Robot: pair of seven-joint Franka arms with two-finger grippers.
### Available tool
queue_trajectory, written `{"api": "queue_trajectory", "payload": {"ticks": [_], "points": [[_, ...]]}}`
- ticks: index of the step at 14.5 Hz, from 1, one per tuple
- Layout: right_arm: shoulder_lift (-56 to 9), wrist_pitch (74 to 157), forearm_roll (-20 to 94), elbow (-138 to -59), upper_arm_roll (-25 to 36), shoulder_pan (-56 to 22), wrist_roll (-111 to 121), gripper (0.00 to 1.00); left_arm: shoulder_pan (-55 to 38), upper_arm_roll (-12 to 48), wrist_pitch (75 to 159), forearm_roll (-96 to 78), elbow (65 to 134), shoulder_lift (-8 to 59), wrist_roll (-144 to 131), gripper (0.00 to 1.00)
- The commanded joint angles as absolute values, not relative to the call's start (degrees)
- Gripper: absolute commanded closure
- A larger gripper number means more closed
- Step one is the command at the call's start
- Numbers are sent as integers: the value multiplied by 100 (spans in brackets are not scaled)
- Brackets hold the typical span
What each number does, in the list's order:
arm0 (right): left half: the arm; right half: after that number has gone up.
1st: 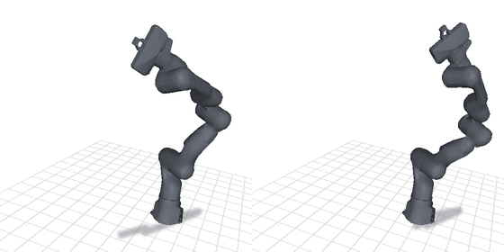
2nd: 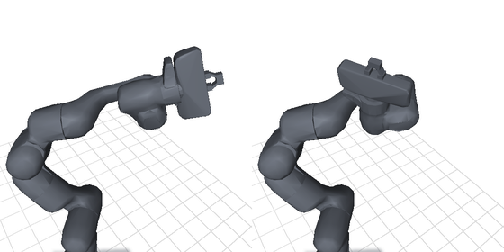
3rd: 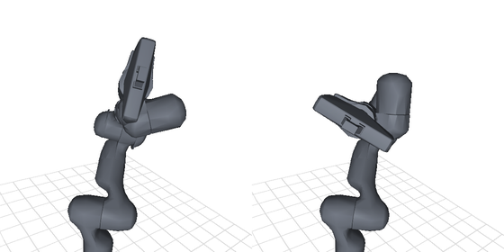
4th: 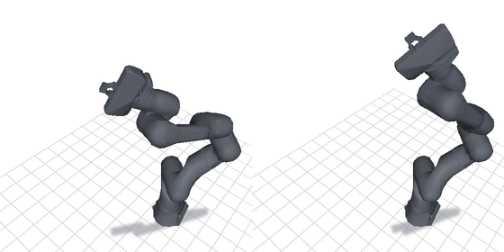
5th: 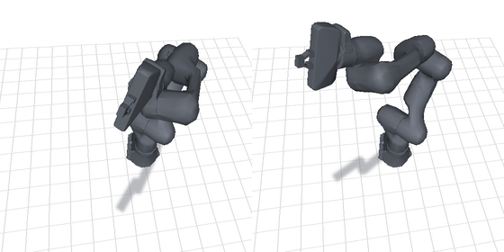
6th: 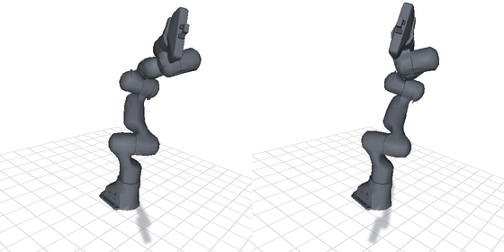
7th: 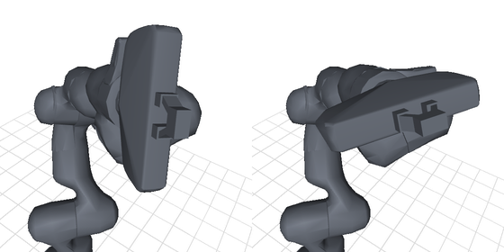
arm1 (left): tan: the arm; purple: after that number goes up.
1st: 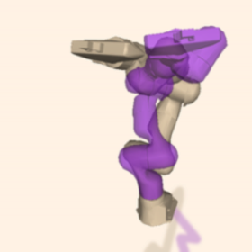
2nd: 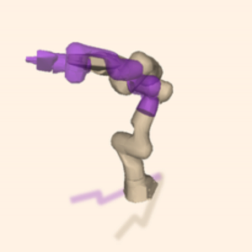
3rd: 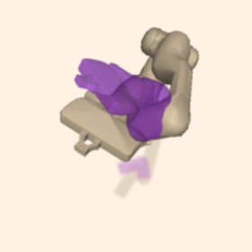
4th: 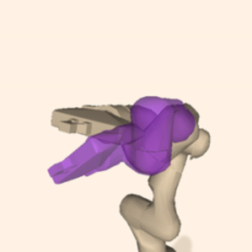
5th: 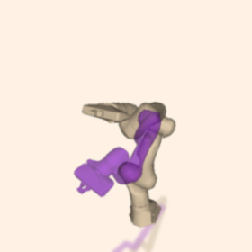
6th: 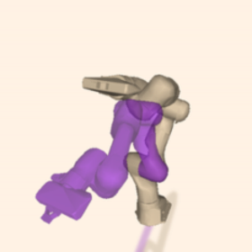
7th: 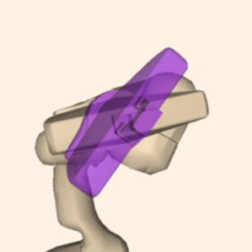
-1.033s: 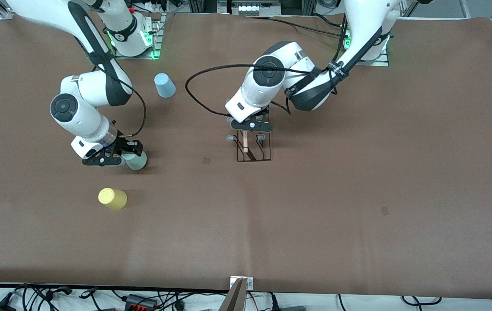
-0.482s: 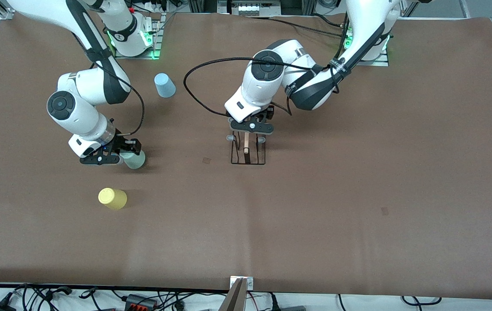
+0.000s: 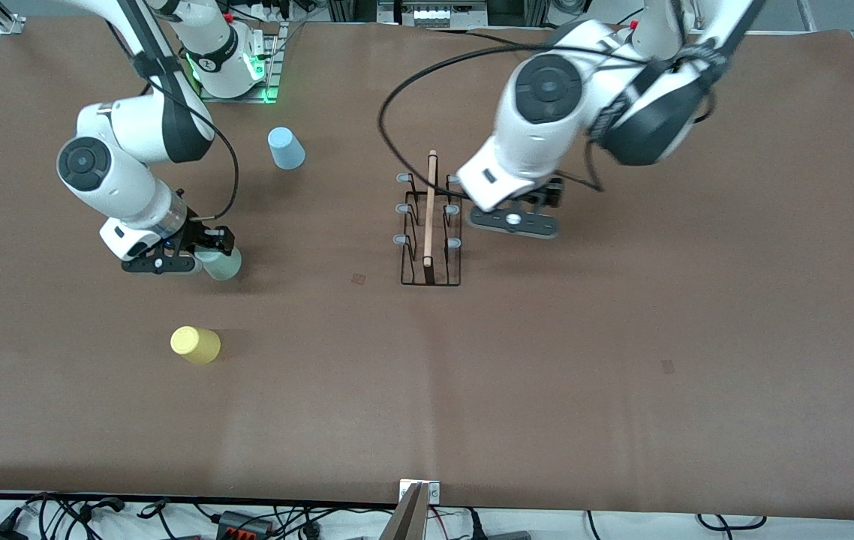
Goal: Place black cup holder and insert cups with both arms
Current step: 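Place the rack with the left gripper while the right gripper lifts the cup, then withdraw the left gripper while the right gripper carries the cup to the rack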
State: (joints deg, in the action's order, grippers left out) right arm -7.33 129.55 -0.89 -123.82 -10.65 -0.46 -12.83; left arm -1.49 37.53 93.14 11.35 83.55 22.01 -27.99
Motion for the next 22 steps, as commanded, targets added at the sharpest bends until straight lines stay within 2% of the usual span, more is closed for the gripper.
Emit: {"api": "queue_trajectory", "payload": {"ticks": [1, 3, 6, 9, 12, 14, 18, 19, 22], "points": [[-404, 12298, -79, -12113, -1615, -132, -2439, 76, 542, 3788, 8773, 1336, 8358, 1777, -1542, 0], [-439, 12016, -44, -11692, -2107, -228, -3492, 76, 1157, 3814, 8579, 1319, 8350, 1521, -594, 0], [-693, 12015, -26, -11111, -2303, -719, -4866, 77, 1722, 3544, 8543, 1152, 8533, 1057, 578, 0], [-1167, 11980, -18, -10365, -2303, -1404, -5964, 77, 953, 2054, 8639, 907, 9192, 485, 886, 0], [-1625, 12023, -35, -10011, -2303, -1993, -7001, 77, -155, 365, 8990, 107, 9334, 299, 940, 0], [-1722, 12032, -44, -10011, -2303, -2144, -7206, 77, -805, -278, 8991, 9, 9360, 203, 888, 0], [-1933, 12058, -35, -10011, -2312, -2302, -7321, 77, -1203, -544, 9508, 290, 9569, -130, 905, 0], [-1968, 12059, -35, -10011, -2312, -2346, -7339, 77, -1282, -571, 9571, 290, 9798, -297, 836, 0], [-1899, 11892, -9, -10081, -2338, -2399, -7251, 77, -1309, -667, 9607, 290, 9817, -334, 835, 0]]}}
